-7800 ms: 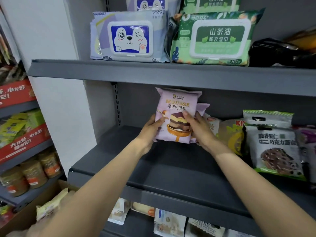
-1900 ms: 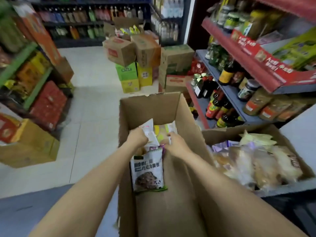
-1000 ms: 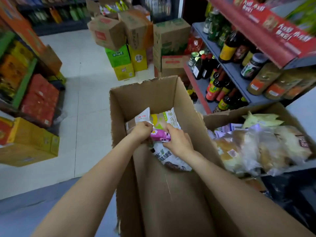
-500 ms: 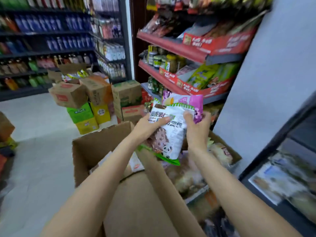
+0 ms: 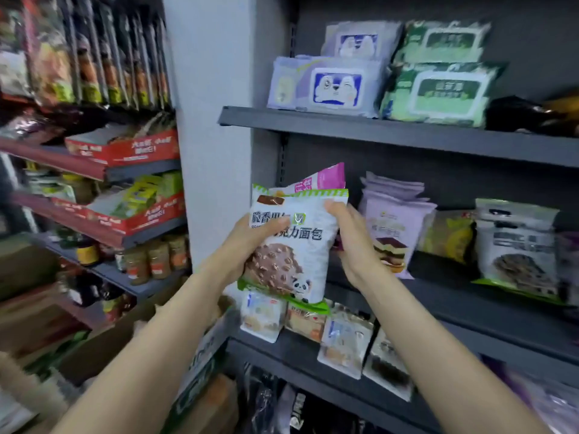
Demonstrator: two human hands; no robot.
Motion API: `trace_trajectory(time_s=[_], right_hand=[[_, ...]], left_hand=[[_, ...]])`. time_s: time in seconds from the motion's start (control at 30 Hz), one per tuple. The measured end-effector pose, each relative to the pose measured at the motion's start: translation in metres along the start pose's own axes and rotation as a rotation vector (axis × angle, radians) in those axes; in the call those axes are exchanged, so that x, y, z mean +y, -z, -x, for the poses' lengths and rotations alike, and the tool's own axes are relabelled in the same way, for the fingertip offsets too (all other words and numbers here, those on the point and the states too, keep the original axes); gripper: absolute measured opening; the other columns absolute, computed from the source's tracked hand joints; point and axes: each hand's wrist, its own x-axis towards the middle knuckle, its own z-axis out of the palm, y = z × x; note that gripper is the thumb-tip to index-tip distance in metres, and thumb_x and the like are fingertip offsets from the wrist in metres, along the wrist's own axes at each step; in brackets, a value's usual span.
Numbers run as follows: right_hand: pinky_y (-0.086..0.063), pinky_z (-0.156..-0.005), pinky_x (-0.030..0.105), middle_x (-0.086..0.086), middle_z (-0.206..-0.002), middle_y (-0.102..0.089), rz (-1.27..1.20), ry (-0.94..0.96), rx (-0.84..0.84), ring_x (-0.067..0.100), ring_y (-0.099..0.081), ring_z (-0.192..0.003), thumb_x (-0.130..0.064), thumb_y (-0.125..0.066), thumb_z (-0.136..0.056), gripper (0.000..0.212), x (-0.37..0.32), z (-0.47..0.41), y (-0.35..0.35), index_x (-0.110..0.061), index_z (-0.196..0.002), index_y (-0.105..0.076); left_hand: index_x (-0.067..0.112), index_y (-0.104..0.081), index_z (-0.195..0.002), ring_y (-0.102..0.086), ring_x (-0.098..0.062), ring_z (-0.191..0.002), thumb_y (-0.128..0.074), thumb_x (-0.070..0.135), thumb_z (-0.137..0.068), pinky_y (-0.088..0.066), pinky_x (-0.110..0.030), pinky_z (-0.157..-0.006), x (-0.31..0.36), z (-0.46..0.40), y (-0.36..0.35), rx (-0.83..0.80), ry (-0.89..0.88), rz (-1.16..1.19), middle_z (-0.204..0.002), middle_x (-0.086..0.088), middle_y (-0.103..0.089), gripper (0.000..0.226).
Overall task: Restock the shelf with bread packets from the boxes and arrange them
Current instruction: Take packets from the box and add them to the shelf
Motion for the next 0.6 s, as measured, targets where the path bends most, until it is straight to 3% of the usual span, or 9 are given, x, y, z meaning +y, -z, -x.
trace_trajectory(time_s=[0.13, 0.23, 0.33, 0.4, 0.47, 0.53, 0.6], right_hand=[[-0.052, -0.089, 0.033, -0.007, -0.110, -0.070, -0.012, 0.022, -0.030, 0.010, -0.065, -0.103, -0.038, -0.064, -0.085, 0.029, -0.029, 0.020, 0.090, -0.026, -0.111, -0.060], [-0.044, -0.104, 0.037, -0.004, -0.127, -0.061, -0.025, 0.057, -0.010, 0.010, -0.059, -0.115, -0.039, -0.073, -0.070, 0.068, -0.041, 0.032, 0.141, -0.023, -0.130, -0.046], [-0.039, -0.108, 0.034, -0.008, -0.135, -0.052, 0.058, 0.038, 0.037, 0.006, -0.053, -0.119, -0.044, -0.083, -0.057, 0.105, -0.045, 0.034, 0.179, -0.026, -0.144, -0.027], [-0.042, -0.106, 0.040, -0.008, -0.136, -0.053, 0.117, 0.009, 0.061, 0.010, -0.053, -0.122, -0.050, -0.090, -0.044, 0.122, -0.045, 0.033, 0.195, -0.033, -0.143, -0.022], [-0.046, -0.102, 0.043, -0.006, -0.128, -0.060, 0.127, 0.000, 0.080, 0.013, -0.060, -0.115, -0.044, -0.092, -0.039, 0.124, -0.043, 0.034, 0.211, -0.028, -0.141, -0.023], [-0.048, -0.100, 0.044, -0.005, -0.124, -0.064, 0.172, 0.010, 0.104, 0.013, -0.062, -0.112, -0.040, -0.093, -0.039, 0.120, -0.049, 0.036, 0.227, -0.024, -0.139, -0.029], [-0.047, -0.101, 0.045, -0.004, -0.126, -0.062, 0.233, 0.010, 0.144, 0.014, -0.061, -0.113, -0.045, -0.094, -0.036, 0.124, -0.056, 0.036, 0.245, -0.021, -0.140, -0.030]], left_hand=[[0.024, -0.067, -0.103, -0.070, -0.020, -0.096, -0.080, 0.031, -0.066, -0.053, -0.035, -0.087, -0.002, -0.006, -0.097, -0.053, -0.005, 0.070, -0.105, -0.002, -0.073, 0.040], [0.021, -0.070, -0.095, -0.073, -0.014, -0.082, -0.077, 0.024, -0.074, -0.057, -0.026, -0.070, 0.007, -0.008, -0.158, -0.009, -0.012, 0.111, -0.092, 0.001, -0.076, 0.022], [0.020, -0.072, -0.084, -0.072, -0.007, -0.070, -0.078, 0.018, -0.075, -0.054, -0.018, -0.057, 0.014, -0.012, -0.203, 0.027, -0.085, 0.090, -0.078, 0.007, -0.076, 0.011], [0.020, -0.072, -0.084, -0.072, -0.008, -0.075, -0.080, 0.019, -0.073, -0.056, -0.021, -0.063, 0.017, -0.013, -0.224, 0.029, -0.126, 0.043, -0.081, 0.007, -0.076, 0.014], [0.021, -0.071, -0.083, -0.072, -0.010, -0.078, -0.082, 0.024, -0.071, -0.058, -0.027, -0.072, 0.016, -0.018, -0.242, 0.027, -0.149, -0.015, -0.082, 0.006, -0.075, 0.016], [0.016, -0.070, -0.084, -0.071, -0.014, -0.080, -0.080, 0.044, -0.067, -0.056, -0.033, -0.077, 0.013, -0.025, -0.256, 0.044, -0.152, -0.077, -0.083, 0.005, -0.074, 0.034], [0.007, -0.059, -0.072, -0.062, -0.015, -0.067, -0.066, 0.062, -0.072, -0.049, -0.027, -0.066, 0.009, -0.031, -0.266, 0.075, -0.138, -0.101, -0.072, -0.002, -0.066, 0.055]])
